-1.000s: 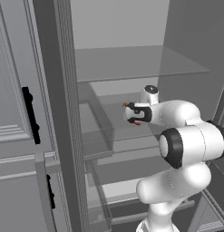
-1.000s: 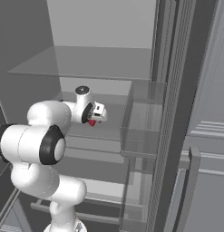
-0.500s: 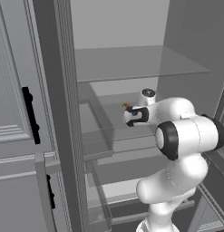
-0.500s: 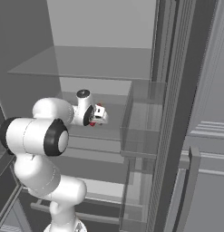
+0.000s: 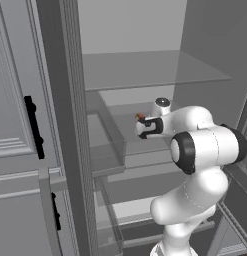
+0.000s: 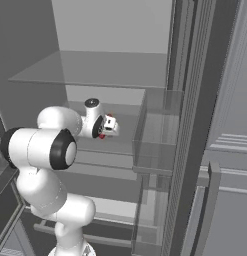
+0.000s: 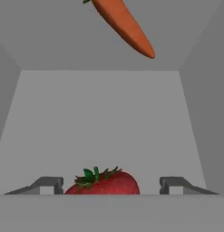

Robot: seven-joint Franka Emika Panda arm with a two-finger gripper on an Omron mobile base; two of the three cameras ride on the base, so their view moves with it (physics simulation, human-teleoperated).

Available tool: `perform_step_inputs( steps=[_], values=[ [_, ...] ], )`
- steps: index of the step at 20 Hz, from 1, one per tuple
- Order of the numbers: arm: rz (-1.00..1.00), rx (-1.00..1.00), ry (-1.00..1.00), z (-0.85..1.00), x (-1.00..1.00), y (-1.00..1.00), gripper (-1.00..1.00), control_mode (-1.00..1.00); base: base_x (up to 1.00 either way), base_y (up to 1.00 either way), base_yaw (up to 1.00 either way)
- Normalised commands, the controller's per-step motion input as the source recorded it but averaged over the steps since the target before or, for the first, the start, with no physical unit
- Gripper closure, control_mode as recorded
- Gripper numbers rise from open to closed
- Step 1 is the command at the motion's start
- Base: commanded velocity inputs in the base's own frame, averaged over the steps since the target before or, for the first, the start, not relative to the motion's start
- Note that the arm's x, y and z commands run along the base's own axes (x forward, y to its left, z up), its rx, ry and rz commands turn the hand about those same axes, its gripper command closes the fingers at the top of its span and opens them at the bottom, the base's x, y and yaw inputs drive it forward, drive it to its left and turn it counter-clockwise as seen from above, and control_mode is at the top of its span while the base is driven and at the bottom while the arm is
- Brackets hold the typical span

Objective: Take the strawberry from the fridge and place it on top of the pancake, located on the dining counter.

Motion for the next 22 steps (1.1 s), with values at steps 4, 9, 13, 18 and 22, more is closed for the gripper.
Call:
perform_step_inputs(
  steps=[4,9,13,18,22],
  values=[
    [0.00,0.00,0.01,-0.03,0.00,0.00,1.00,-1.00,0.00,0.00,0.00],
    [0.00,0.00,-0.03,0.00,-0.39,0.00,1.00,-1.00,0.00,0.00,0.00],
    [-0.11,0.02,-0.01,0.03,-0.50,0.00,1.00,-1.00,0.00,0.00,0.00],
    [-0.07,0.02,-0.11,0.66,-0.52,0.05,1.00,-1.00,0.00,0.00,0.00],
    [-0.01,0.00,-0.01,0.76,-0.55,0.03,1.00,-1.00,0.00,0.00,0.00]
  ],
)
